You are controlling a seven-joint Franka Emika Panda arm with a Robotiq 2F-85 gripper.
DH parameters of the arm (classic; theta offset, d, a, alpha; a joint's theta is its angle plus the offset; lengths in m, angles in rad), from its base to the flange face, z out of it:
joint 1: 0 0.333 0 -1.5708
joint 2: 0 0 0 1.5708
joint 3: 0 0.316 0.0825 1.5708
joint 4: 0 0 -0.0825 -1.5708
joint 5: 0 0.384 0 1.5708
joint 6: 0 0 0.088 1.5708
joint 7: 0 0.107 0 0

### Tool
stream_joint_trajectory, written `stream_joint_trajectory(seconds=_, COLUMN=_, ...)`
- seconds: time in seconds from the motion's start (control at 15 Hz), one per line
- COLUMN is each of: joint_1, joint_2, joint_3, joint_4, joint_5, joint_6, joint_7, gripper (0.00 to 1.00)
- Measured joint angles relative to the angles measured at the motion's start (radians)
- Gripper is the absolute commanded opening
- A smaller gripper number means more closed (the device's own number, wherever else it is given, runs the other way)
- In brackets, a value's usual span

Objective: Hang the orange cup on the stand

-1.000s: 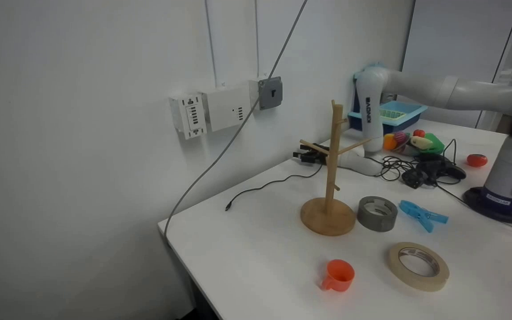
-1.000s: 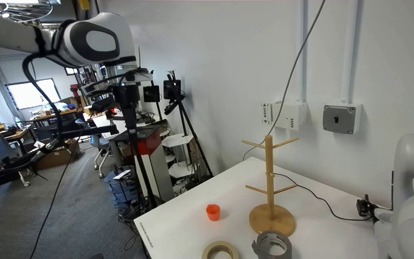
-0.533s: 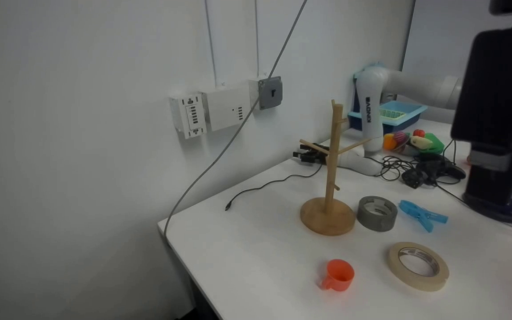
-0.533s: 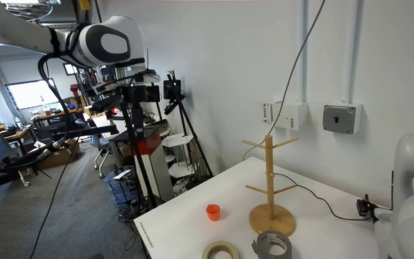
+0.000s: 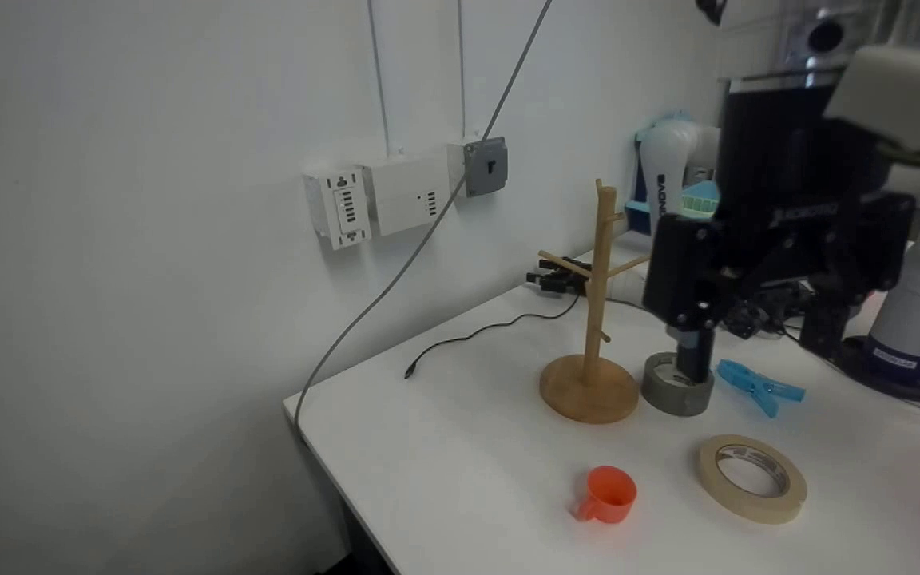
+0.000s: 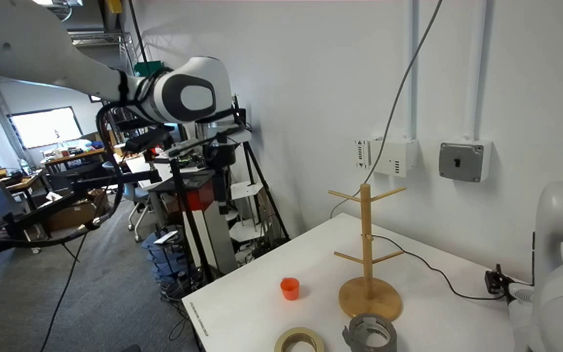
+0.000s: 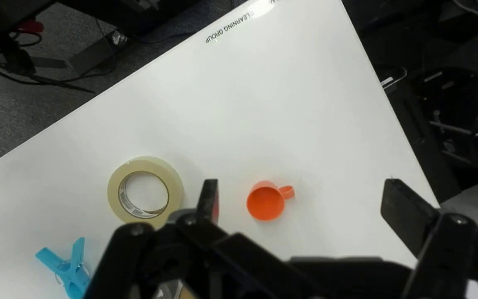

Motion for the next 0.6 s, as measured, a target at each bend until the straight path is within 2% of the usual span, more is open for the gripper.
stream_joint_trajectory(seconds=0.4, joint_1=0.004, joint_2=0.135, joint_3=-0.07, joint_4=-0.014, joint_5=-0.014, joint_6=0.207, joint_7=0.106, gripper=1.0)
stream_joint_trajectory(seconds=0.6, joint_1=0.008, joint_2=0.159, joint_3=-0.085, joint_4=-0.01, joint_5=-0.014, joint_6=0.227, joint_7=0.116, gripper=1.0)
